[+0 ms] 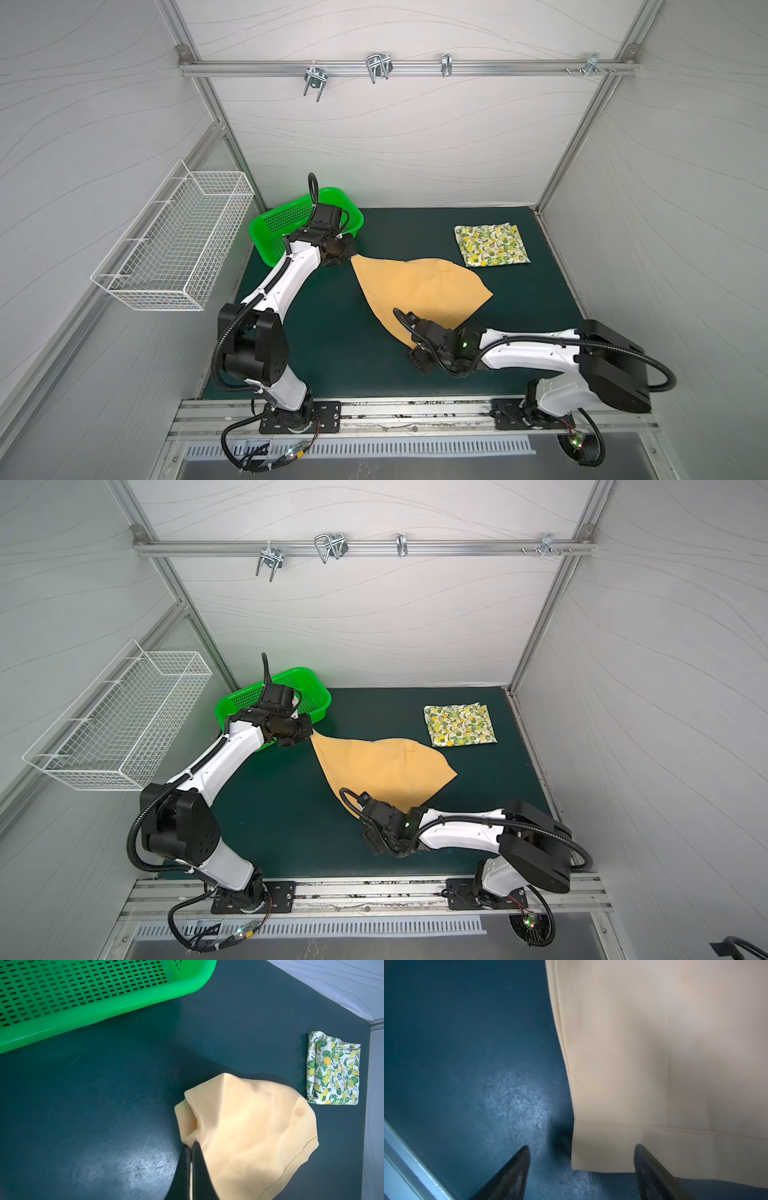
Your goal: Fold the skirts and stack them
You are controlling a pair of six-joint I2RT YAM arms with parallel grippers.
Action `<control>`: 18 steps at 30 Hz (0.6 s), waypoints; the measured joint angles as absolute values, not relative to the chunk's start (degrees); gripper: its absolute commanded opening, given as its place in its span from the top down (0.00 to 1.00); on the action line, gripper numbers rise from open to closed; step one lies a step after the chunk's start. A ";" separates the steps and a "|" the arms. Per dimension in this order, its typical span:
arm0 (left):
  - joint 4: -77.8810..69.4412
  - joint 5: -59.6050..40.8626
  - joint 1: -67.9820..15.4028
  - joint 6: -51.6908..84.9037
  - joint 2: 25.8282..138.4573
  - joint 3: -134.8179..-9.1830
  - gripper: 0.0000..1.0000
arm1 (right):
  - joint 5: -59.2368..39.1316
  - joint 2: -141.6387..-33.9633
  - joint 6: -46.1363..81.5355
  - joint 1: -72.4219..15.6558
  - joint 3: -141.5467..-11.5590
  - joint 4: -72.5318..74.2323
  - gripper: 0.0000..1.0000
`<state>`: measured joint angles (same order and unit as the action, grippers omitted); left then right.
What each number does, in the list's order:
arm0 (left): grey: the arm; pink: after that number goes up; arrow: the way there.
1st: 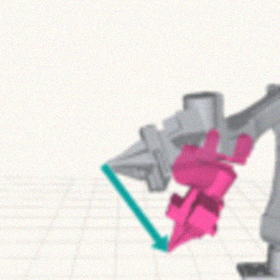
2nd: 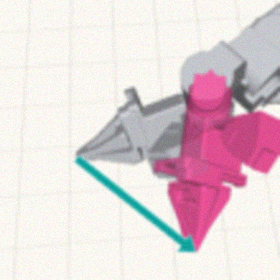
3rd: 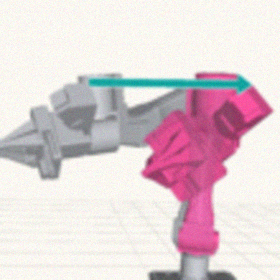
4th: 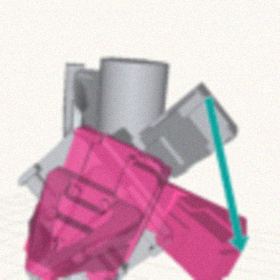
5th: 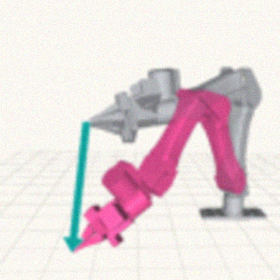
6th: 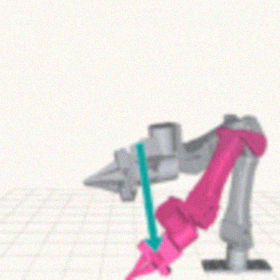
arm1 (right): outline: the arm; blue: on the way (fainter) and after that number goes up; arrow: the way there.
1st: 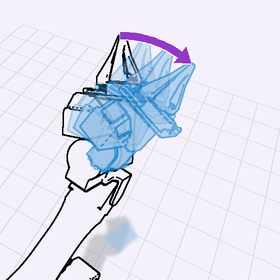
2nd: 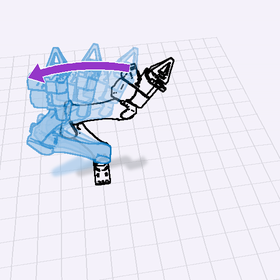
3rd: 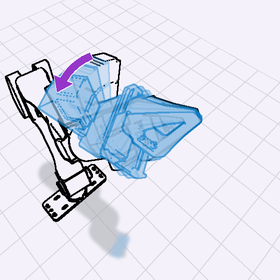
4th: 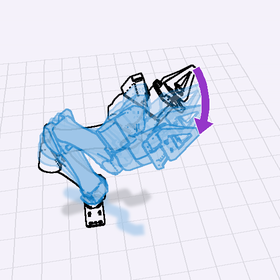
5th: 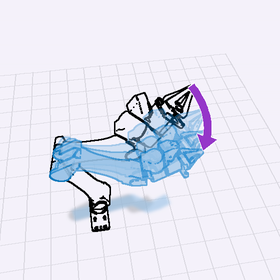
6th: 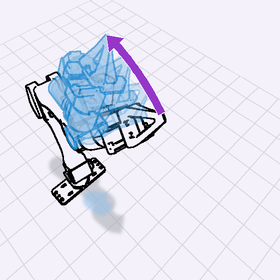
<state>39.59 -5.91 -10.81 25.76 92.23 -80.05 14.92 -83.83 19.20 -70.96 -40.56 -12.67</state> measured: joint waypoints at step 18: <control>40.03 -6.63 -10.15 25.74 93.32 -82.08 1.00 | 17.32 -91.46 20.62 -72.05 -43.59 -10.48 0.53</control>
